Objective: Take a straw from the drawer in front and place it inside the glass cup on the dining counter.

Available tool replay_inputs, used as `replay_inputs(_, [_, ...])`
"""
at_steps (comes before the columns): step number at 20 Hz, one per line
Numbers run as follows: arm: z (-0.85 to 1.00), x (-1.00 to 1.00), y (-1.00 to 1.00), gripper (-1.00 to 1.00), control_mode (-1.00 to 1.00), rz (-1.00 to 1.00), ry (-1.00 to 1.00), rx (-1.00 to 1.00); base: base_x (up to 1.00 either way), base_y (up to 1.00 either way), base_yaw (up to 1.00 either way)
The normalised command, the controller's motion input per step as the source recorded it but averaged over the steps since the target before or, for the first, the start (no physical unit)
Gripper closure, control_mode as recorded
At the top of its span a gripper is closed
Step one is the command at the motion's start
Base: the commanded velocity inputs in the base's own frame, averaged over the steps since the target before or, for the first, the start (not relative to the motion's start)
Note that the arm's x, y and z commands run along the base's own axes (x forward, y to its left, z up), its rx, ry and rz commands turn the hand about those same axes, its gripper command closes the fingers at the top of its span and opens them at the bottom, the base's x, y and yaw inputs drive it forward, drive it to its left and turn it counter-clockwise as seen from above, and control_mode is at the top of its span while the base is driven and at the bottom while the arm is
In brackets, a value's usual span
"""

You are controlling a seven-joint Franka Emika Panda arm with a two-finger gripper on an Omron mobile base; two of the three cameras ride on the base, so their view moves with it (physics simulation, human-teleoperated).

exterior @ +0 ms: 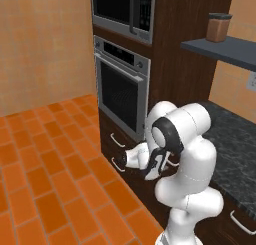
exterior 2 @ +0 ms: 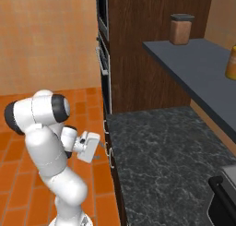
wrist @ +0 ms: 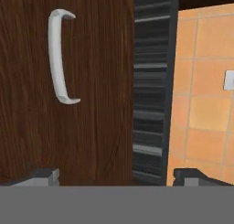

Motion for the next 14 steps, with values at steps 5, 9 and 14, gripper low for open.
replay_inputs(5, [-0.57,0.09,0.05,-1.0,-1.0,-0.03,-0.15,-0.27,0.0,0.0,0.0])
replay_inputs(9, [-0.52,0.43,0.27,-1.0,-1.0,-0.02,-0.09,-0.2,0.0,0.0,0.0])
replay_inputs(14, [-0.41,0.58,0.3,-1.0,-1.0,0.0,-0.05,-0.13,0.0,0.0,0.0])
